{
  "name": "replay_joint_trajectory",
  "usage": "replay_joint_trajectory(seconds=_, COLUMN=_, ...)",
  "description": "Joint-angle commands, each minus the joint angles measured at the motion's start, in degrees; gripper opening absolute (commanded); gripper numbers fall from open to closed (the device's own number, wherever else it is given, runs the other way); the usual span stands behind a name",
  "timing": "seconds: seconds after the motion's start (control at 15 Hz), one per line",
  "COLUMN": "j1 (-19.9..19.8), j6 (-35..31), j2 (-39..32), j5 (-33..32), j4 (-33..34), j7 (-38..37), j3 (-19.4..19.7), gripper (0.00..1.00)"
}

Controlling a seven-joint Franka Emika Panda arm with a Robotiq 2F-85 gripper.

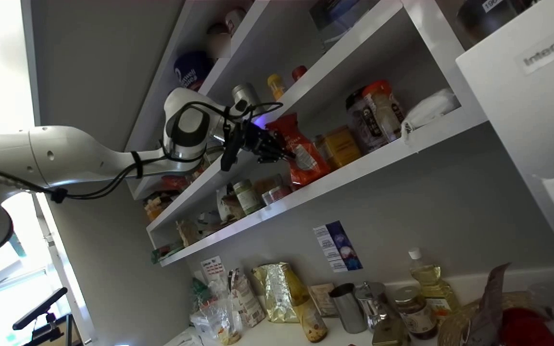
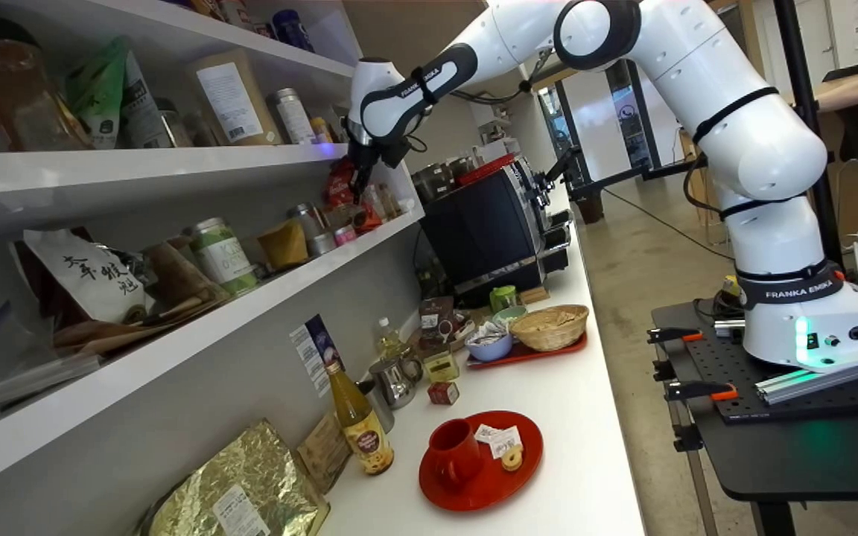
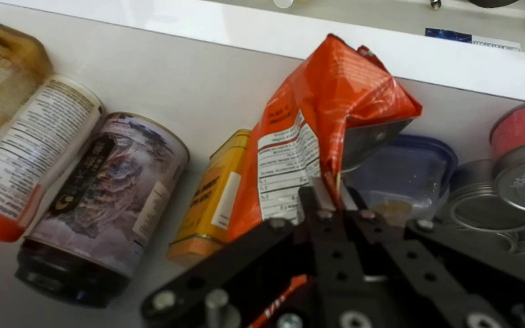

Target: Move the object from the counter to the shelf

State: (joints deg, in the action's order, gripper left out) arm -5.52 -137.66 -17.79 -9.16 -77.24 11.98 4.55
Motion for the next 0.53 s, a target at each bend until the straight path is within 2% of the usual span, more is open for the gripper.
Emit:
replay_joint_trajectory(seconds=0.0, j1=0.1, j6=3.1, j2=-3.7, j5=0.4, j4=6.5, j7=-0.8, j3=-0.2, gripper=0.01)
replay_joint_trajectory(seconds=0.2, j1=0.0, j6=4.3, j2=-5.1, j5=0.4, j4=8.3, j7=-0.9, j3=-0.1, gripper=0.01)
replay_joint_trajectory(seconds=0.27, j1=0.2, j6=4.3, j2=-5.2, j5=0.3, j4=8.4, j7=-1.2, j3=0.0, gripper=0.27)
replay_joint_trajectory(seconds=0.33, j1=0.2, j6=4.2, j2=-5.5, j5=0.3, j4=8.7, j7=-1.0, j3=-0.1, gripper=0.29)
replay_joint_trajectory(seconds=0.47, j1=0.2, j6=4.6, j2=-5.6, j5=1.0, j4=8.7, j7=-0.5, j3=-0.5, gripper=0.42)
